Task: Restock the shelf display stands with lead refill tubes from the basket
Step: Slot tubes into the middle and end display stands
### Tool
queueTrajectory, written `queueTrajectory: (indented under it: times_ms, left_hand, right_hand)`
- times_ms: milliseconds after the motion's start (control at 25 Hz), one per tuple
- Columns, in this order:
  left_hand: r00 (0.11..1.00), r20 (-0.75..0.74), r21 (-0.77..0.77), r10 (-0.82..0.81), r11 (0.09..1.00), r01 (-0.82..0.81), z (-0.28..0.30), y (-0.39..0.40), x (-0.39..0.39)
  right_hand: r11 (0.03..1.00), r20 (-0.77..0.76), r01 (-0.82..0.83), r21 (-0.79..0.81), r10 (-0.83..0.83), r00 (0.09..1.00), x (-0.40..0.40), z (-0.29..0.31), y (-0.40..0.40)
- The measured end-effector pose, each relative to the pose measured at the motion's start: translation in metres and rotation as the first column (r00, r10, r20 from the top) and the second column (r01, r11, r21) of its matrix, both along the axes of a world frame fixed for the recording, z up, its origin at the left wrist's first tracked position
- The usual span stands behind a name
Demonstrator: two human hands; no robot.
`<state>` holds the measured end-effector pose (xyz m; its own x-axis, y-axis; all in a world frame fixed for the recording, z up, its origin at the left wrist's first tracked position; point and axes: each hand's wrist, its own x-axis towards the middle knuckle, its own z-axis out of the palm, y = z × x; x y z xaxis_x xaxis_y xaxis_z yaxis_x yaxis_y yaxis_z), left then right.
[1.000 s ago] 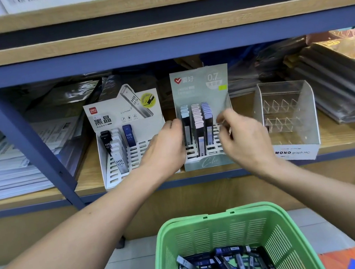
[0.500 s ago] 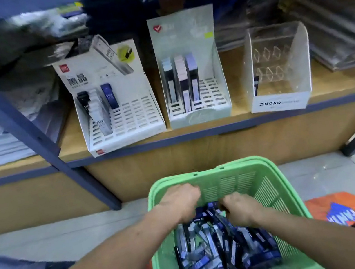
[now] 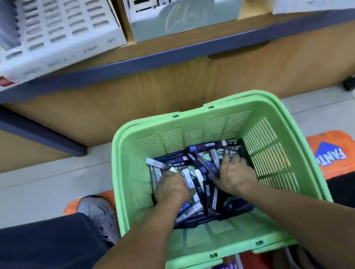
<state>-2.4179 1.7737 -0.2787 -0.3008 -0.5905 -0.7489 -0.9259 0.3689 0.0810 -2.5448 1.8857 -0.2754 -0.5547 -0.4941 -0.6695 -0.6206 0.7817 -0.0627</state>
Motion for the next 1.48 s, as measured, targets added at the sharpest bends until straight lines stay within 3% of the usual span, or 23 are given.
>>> queueTrajectory:
  times_ms: [160, 360, 640, 880, 1080, 1280, 1480]
  left_hand:
    - [0.964, -0.070, 0.045, 0.255, 0.966, -0.253, -0.023, 0.007, -0.006]
    - [0.907, -0.162, 0.202, 0.389, 0.913, -0.355, -0.030, 0.018, -0.012]
    - [0.808, -0.200, 0.359, 0.554, 0.809, -0.465, -0.026, 0.020, -0.013]
    - [0.763, -0.184, 0.461, 0.620, 0.740, -0.490, -0.024, 0.016, -0.017]
    - [0.716, -0.189, 0.465, 0.672, 0.703, -0.538, -0.032, 0.019, -0.018]
    - [0.763, -0.244, 0.447, 0.599, 0.767, -0.459, -0.024, 0.026, -0.014]
    - [0.655, -0.231, 0.547, 0.720, 0.653, -0.524, -0.027, 0.016, -0.002]
  right_hand:
    - [0.993, 0.115, 0.114, 0.022, -0.116, 0.987, 0.003, -0.015, -0.002]
    - [0.920, 0.217, 0.371, -0.125, -0.339, 0.915, -0.004, -0.018, -0.001]
    - [0.859, 0.384, 0.512, -0.019, -0.466, 0.797, -0.007, -0.014, -0.008]
    - [0.675, 0.646, 0.735, 0.056, -0.586, 0.490, 0.003, -0.019, -0.008]
    - [0.501, 0.750, 0.846, 0.184, -0.628, 0.208, -0.009, -0.023, 0.000]
    - [0.469, 0.769, 0.855, 0.221, -0.623, 0.143, -0.001, -0.017, -0.005]
    - [0.401, 0.811, 0.884, 0.242, -0.583, 0.043, 0.007, -0.012, -0.008]
